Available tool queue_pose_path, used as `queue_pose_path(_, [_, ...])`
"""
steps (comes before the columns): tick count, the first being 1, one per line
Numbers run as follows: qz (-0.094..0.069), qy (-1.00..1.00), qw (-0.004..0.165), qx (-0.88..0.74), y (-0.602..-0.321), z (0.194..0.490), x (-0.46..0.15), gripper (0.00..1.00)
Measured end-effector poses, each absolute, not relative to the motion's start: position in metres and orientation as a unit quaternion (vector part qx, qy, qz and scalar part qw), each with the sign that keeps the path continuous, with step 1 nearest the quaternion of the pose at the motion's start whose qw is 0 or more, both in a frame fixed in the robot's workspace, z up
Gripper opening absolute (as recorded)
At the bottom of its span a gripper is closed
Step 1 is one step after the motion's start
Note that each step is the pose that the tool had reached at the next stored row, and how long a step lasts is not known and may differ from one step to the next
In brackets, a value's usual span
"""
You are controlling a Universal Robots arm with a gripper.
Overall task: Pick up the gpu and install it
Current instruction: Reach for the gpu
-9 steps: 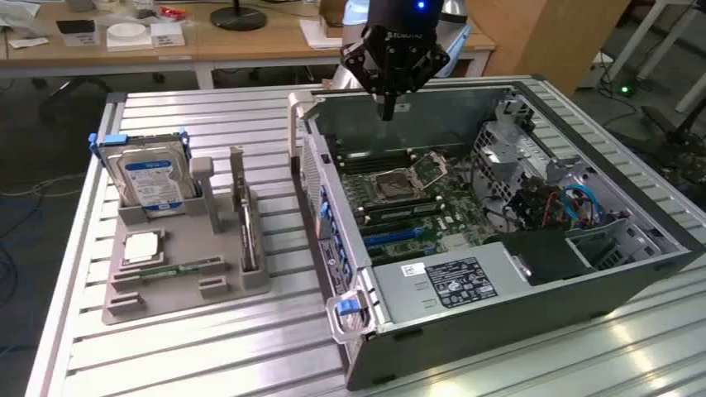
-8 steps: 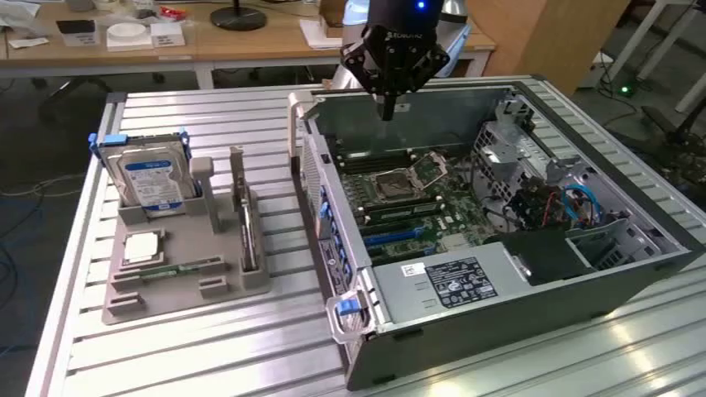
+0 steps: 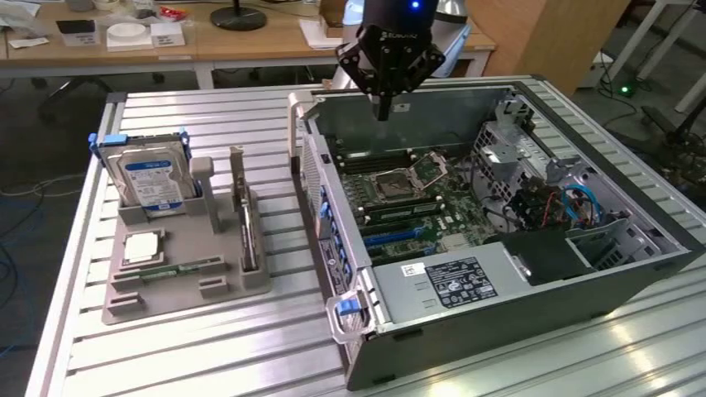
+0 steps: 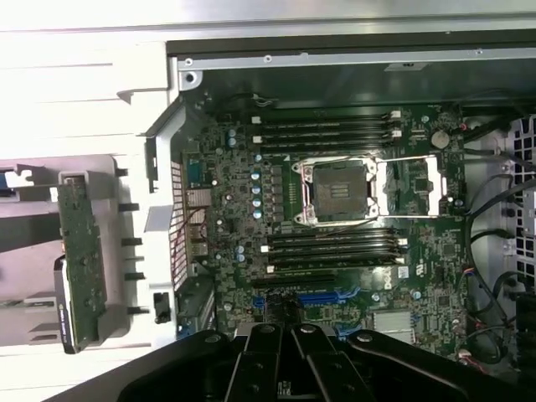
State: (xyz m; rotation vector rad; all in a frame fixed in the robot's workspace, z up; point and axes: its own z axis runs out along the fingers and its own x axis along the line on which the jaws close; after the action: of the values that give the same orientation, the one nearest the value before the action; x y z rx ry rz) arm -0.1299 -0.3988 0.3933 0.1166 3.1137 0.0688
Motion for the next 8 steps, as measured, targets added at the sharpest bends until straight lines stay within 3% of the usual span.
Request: queue_pose_path(8, [0.022, 0.999, 0.012, 0.037, -0.399, 0.393, -0.154, 0.11])
